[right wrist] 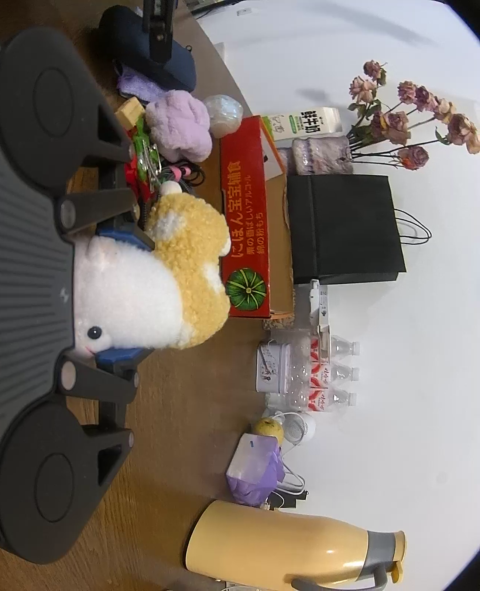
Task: Organize objects
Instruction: 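Grasp the navy glasses case with left tool while right tool grasps plush toy, then carry the navy case and plush toy up toward the red cardboard box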
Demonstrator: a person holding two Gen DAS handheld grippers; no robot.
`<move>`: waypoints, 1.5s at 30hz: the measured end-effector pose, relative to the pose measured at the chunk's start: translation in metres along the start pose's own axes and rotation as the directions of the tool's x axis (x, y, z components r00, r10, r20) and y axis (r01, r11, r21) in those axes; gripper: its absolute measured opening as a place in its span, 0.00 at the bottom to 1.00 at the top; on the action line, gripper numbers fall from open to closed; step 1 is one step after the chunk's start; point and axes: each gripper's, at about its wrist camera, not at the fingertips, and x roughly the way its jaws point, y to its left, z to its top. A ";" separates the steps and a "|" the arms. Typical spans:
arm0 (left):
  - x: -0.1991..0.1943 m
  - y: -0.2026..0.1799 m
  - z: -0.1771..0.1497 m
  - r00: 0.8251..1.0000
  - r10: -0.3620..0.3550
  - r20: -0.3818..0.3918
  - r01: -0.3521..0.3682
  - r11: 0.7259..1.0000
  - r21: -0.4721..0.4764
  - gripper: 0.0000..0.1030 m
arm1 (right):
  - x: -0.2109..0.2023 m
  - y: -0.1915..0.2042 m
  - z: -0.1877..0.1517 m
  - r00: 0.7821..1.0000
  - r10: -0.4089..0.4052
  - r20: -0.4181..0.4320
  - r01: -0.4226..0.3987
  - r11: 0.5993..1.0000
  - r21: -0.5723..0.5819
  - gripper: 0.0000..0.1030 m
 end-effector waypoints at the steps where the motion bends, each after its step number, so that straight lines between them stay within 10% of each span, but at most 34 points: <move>1: 0.003 -0.001 0.001 1.000 0.007 -0.006 -0.007 1.000 -0.004 0.98 | -0.001 0.000 0.000 1.000 0.001 0.004 -0.001 1.000 0.001 0.48; 12: 0.021 -0.009 -0.001 0.999 0.010 -0.052 -0.011 1.000 -0.023 0.75 | -0.006 0.000 -0.002 0.999 0.009 0.034 -0.009 1.000 0.000 0.48; 45: -0.020 0.005 -0.001 0.998 -0.050 0.045 0.051 0.999 -0.011 0.65 | -0.023 0.003 -0.002 0.995 0.027 0.096 -0.028 1.000 0.013 0.48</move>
